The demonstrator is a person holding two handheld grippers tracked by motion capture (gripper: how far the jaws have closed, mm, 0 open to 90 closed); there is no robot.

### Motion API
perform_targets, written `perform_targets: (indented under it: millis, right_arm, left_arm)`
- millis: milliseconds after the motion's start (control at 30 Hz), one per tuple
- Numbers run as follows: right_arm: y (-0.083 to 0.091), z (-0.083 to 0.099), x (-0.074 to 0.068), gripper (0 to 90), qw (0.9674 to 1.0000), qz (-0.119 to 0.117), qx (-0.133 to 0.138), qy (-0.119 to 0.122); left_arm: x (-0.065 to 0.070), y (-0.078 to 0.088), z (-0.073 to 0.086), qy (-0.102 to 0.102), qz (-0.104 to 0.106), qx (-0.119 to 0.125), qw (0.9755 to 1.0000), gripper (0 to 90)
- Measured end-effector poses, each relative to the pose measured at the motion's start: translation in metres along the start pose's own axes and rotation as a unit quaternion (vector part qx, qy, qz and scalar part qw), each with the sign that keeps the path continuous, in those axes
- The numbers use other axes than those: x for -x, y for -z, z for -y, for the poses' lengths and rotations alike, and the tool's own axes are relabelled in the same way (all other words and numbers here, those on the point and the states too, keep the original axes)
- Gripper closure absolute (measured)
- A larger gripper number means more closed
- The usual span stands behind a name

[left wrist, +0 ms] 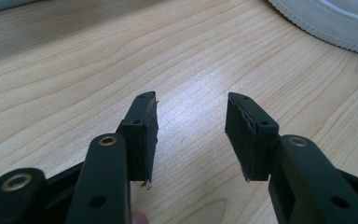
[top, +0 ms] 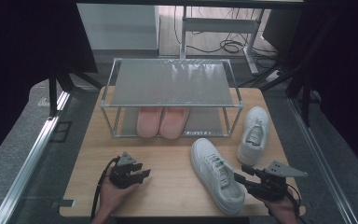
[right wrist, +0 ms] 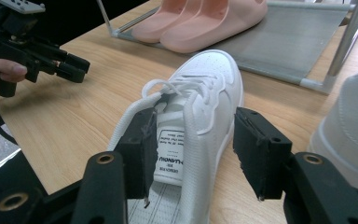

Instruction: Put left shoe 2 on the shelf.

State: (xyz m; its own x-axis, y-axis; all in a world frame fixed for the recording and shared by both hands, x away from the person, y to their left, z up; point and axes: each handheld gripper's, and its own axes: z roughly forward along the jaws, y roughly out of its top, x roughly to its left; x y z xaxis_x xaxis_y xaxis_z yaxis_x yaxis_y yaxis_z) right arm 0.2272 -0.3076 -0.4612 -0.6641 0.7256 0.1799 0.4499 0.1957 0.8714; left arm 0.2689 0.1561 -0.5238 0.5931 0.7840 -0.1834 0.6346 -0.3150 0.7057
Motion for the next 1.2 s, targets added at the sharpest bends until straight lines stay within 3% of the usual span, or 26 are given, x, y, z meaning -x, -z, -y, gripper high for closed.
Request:
perform_targets:
  millis: [500,600,700,767,867,1200]
  right_arm:
    - [-0.049,-0.003,0.002,49.1,0.9986,0.015,-0.046,0.021]
    - [-0.055,-0.001,0.002,50.8,0.9976,0.026,-0.059,0.025]
    - [-0.060,0.002,0.005,58.0,0.9966,0.036,-0.069,0.027]
    - [-0.062,0.004,0.007,67.0,0.9978,0.017,-0.063,0.011]
    - [-0.062,0.004,0.005,76.1,0.9979,0.035,-0.054,0.011]
    - [-0.061,0.007,0.011,80.5,0.9989,0.023,-0.020,-0.037]
  left_arm:
    - [0.000,0.000,0.001,0.002,-0.003,0.002,1.0000,54.5]
    - [0.001,0.000,0.001,0.001,-0.003,0.002,1.0000,54.5]
    - [0.001,0.000,0.001,0.002,-0.003,0.002,1.0000,54.4]
    - [0.000,0.001,0.001,0.002,-0.003,0.003,1.0000,54.4]
    - [0.001,0.000,0.001,0.002,-0.003,0.002,1.0000,54.4]
    - [0.000,0.000,0.001,0.003,-0.002,0.002,1.0000,54.4]
